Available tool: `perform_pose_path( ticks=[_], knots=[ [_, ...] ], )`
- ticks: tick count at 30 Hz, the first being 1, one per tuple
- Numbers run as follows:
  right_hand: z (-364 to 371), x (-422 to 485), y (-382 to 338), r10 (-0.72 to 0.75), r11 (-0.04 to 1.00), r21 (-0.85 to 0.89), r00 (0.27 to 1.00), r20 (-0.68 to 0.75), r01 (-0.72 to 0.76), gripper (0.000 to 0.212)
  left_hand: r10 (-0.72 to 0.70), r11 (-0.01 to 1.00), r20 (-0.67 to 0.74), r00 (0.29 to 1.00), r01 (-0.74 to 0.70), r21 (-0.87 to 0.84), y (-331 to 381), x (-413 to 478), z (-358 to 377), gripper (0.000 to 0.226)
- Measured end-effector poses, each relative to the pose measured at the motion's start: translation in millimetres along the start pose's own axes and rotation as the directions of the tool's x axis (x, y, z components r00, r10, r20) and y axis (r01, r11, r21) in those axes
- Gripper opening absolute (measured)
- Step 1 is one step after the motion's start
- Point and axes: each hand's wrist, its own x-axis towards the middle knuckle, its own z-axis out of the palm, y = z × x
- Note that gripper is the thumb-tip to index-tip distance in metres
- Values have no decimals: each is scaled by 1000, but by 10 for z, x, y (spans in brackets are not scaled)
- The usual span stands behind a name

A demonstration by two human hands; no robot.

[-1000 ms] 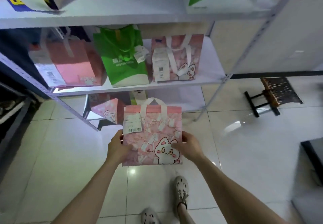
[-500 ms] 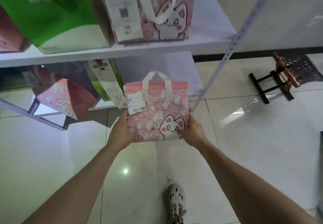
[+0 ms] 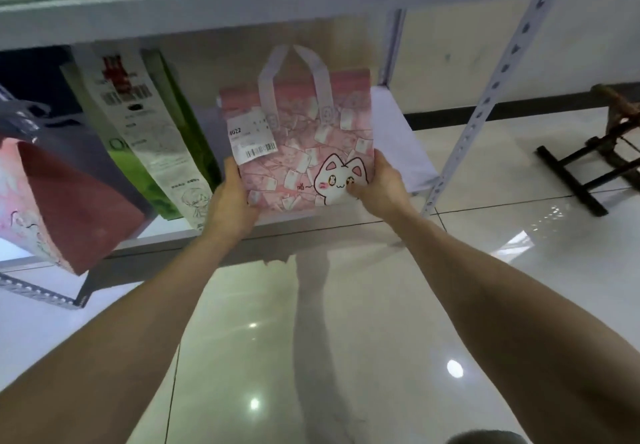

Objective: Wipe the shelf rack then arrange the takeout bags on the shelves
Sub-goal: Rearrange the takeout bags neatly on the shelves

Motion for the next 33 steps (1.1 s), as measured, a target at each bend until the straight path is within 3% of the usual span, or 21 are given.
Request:
perform_pose_path(
  ticks=[7,11,15,18,20,24,33],
  knots=[
    [402,375,314,-54,999,-10,998,-36,53,63,86,995,-166,982,-78,56,-263,306,280,71],
    [402,332,372,-48,999,-26,999,-13,48,66,66,998,-187,980,-60,36,-333,257,336,78],
    [307,192,305,-38,998,-49,999,4,38,52,77,995,-180,981,-86,-42,-338,145,271,90],
    [202,-16,235,50,998,-50,998,40,-48,72,17,997,-84,996,-23,-69,-348,-29,186,107],
    [82,-204,150,115,987,-123,990,80,-104,81,-51,998,-8,999,50,-39,-313,-194,85,99],
    [-186,-570,-192,158,953,-287,968,195,-98,75,-176,980,267,947,145,133,-112,-546,-310,89],
    [-977,-1356,-2064,80,878,-461,911,404,128,47,-121,903,482,868,-105,416,934,-1010,-2085,59]
  ],
)
